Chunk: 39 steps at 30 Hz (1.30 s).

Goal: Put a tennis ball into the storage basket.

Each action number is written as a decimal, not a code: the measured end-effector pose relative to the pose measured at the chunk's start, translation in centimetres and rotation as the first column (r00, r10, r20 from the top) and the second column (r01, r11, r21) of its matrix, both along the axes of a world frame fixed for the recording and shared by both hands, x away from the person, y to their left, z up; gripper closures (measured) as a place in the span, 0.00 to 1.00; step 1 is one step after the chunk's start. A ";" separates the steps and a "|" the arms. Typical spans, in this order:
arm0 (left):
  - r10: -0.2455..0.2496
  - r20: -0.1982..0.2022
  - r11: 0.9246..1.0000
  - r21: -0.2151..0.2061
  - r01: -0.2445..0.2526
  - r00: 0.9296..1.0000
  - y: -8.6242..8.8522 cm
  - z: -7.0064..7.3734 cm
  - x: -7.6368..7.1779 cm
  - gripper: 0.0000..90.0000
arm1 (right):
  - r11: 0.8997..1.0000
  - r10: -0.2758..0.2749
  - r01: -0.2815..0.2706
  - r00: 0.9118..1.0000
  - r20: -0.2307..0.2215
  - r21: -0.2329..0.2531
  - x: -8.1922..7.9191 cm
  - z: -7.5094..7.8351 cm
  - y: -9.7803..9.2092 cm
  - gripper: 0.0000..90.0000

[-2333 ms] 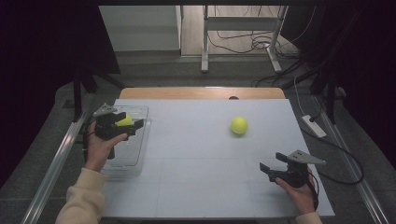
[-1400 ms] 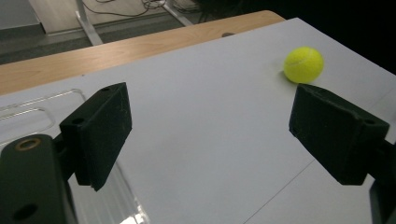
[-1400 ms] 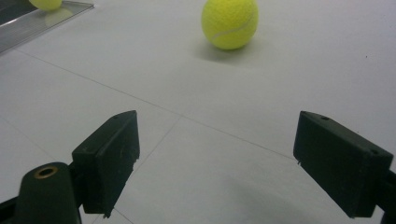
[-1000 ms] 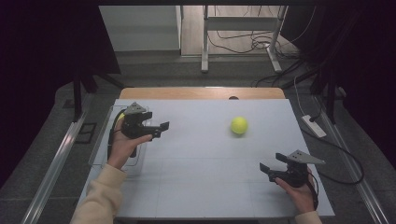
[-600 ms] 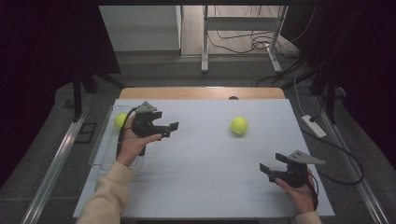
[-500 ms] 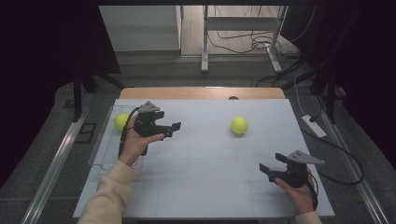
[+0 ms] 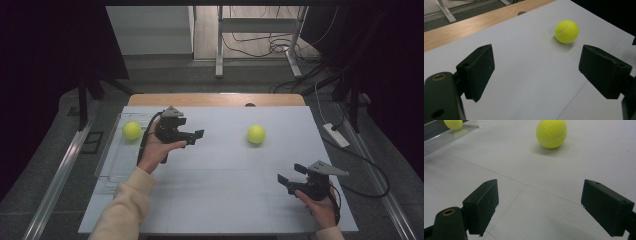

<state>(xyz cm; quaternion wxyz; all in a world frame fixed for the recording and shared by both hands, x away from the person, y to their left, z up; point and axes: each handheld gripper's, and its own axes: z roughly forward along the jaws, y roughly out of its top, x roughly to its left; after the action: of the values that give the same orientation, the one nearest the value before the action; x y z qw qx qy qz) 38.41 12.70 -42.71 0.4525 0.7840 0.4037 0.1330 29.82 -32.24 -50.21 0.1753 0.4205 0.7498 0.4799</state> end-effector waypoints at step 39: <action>-0.071 -0.029 0.997 0.008 0.071 0.997 -4.8 0.1 2.2 0.16 | 1.000 0.000 0.000 1.000 0.000 -0.008 -0.1 0.0 0.1 0.16</action>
<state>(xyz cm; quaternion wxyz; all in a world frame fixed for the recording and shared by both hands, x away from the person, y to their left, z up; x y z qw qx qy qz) 40.59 7.88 -42.59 0.4477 0.8016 0.3814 0.1074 29.71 -32.10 -50.23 0.1772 0.4198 0.7517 0.4768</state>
